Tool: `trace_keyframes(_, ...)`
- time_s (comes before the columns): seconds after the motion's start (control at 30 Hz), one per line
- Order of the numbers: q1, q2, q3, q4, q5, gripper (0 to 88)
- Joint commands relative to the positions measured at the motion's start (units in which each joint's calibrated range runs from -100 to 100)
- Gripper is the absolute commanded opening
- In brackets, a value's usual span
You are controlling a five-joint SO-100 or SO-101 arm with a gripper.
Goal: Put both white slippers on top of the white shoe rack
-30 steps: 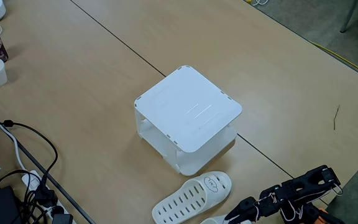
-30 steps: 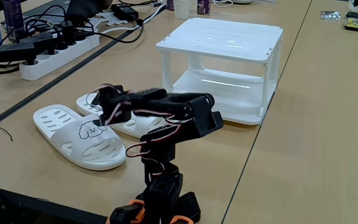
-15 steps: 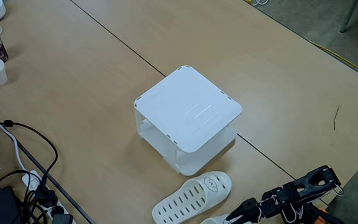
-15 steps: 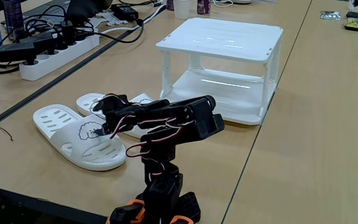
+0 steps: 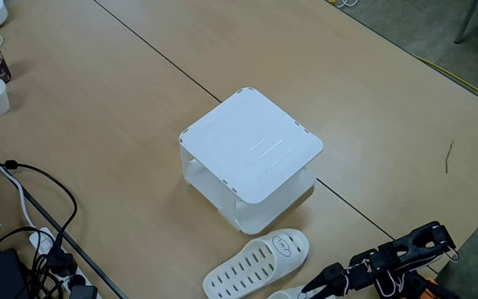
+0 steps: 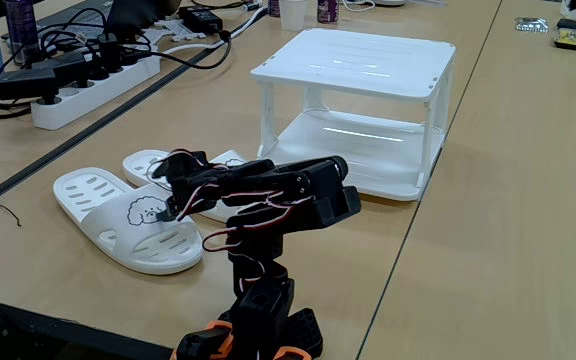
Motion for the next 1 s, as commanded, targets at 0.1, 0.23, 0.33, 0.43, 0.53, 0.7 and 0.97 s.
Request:
trace_keyframes(0.1, 5.6, 0.3, -1.5, 19.5, 0.4, 24.4)
trace_keyframes(0.23, 5.2, 0.3, -5.0, 31.1, 0.4, 24.4)
trace_keyframes(0.33, 4.3, 0.3, -6.9, 35.5, 0.4, 24.4)
trace_keyframes(0.43, 1.6, 0.2, -10.0, 35.4, 0.4, 24.3)
trace_keyframes(0.53, -0.7, 0.2, -13.8, 35.3, 0.4, 24.3)
trace_keyframes(0.7, -1.4, 0.3, -18.1, 35.3, 0.4, 24.3)
trace_keyframes(0.97, -1.3, 1.0, -19.9, 34.7, 0.4, 24.3)
